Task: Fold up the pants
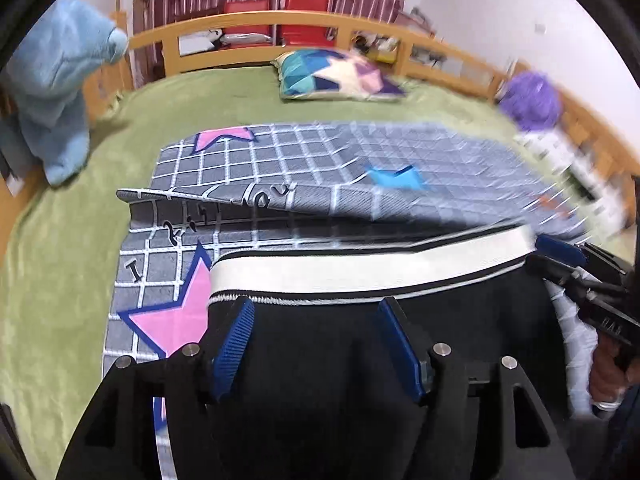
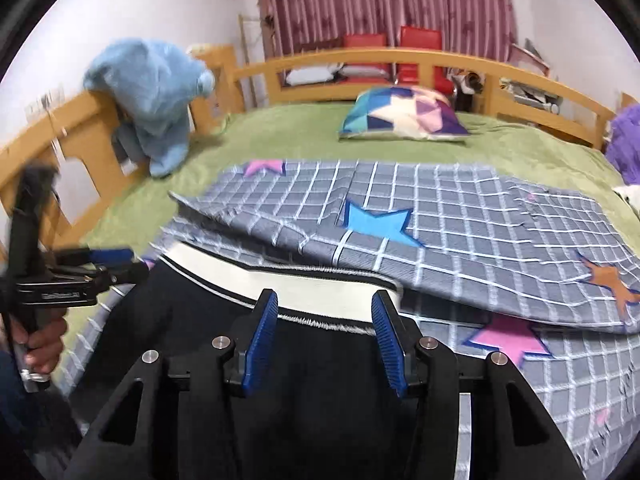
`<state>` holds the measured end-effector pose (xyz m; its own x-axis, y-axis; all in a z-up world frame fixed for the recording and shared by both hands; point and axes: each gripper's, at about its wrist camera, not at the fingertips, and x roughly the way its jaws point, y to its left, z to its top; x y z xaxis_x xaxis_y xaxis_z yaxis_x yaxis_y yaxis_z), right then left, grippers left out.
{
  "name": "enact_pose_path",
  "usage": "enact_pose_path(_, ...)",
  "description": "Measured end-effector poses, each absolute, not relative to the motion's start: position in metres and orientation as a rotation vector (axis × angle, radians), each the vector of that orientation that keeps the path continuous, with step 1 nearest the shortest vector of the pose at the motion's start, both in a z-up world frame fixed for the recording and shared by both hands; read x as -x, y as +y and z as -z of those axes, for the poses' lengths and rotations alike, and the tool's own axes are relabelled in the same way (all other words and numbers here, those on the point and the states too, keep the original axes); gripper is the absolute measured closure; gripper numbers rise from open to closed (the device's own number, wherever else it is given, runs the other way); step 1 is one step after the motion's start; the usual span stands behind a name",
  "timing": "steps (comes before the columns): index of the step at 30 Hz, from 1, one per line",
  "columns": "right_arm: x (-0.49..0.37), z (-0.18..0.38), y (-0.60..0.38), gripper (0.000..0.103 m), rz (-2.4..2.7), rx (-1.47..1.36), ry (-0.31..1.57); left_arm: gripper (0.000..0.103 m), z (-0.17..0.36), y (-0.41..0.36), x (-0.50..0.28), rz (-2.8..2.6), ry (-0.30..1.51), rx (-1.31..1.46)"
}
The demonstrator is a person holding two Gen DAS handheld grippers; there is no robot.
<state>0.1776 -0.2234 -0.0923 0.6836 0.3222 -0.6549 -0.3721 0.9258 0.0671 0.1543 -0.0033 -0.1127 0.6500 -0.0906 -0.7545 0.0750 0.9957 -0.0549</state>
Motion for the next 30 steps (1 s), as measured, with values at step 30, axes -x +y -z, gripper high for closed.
enact_pose_path(30,-0.194,0.156,-0.239,0.055,-0.332,0.035,0.747,0.031,0.166,0.003,-0.160,0.042,0.914,0.105)
